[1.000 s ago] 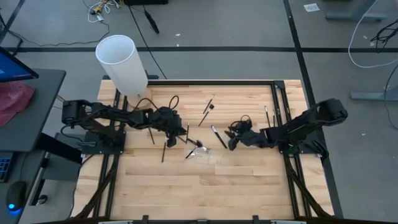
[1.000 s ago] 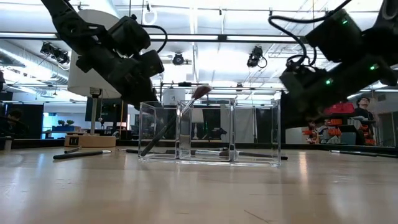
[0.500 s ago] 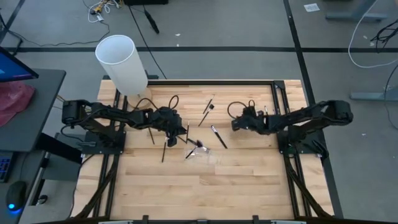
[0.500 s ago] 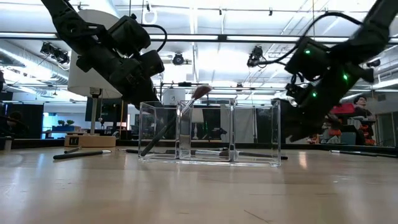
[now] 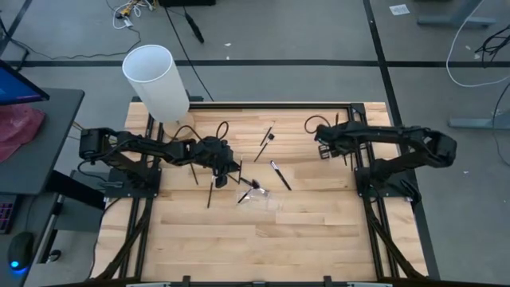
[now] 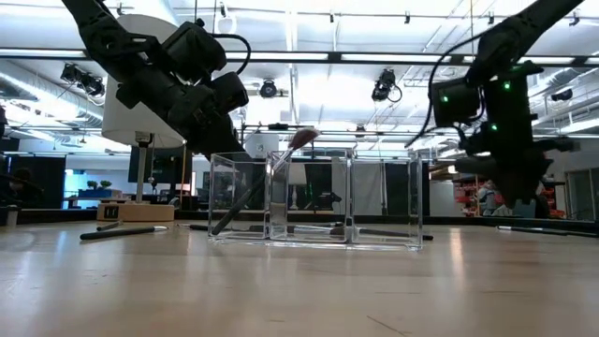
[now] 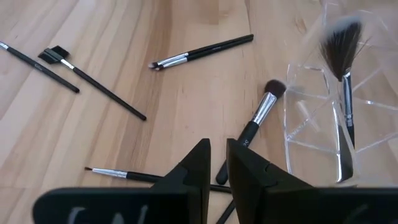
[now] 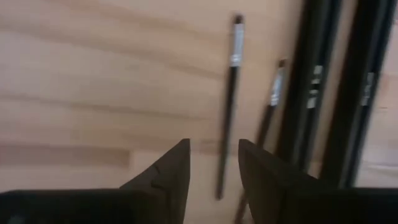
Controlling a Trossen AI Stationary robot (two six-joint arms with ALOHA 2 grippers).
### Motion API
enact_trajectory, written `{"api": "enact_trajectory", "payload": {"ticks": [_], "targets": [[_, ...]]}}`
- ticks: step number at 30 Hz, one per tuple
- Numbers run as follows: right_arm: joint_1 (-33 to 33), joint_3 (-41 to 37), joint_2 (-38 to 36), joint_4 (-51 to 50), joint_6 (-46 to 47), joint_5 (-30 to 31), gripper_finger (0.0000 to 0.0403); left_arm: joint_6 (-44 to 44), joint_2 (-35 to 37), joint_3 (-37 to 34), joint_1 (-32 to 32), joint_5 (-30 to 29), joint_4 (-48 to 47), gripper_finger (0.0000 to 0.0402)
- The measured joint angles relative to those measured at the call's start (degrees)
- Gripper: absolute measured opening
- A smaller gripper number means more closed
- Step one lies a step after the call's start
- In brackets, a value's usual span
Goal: Put items in baskets/containers
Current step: Put the black eyeshadow brush into the transparent organizer
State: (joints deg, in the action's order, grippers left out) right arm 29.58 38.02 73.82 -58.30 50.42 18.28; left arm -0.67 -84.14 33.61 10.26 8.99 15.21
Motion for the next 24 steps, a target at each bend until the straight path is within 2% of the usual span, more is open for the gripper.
{"api": "enact_trajectory", "payload": {"ticks": [7, 13, 17, 24], "targets": [[11.76, -1.69, 0.04, 8.07, -11.87, -4.22, 0.0124, -0.04, 0.0, 0.0, -0.73, 0.02, 0.42, 0.0053], [20.4, -1.69, 0.21, 9.08, -18.16, -5.63, 0.0099, -0.07, 0.02, 0.0, -2.65, 0.03, 1.32, 0.0053], [23.3, -1.69, 2.91, 9.43, -21.31, -7.8, 0.0078, -0.55, 0.02, 0.0, -3.89, 0.04, 1.59, 0.0053], [23.65, -2.0, 10.23, 15.71, -25.69, -10.86, 0.0052, -0.69, 0.02, 0.0, -5.25, 0.04, 2.0, 0.0053]]}}
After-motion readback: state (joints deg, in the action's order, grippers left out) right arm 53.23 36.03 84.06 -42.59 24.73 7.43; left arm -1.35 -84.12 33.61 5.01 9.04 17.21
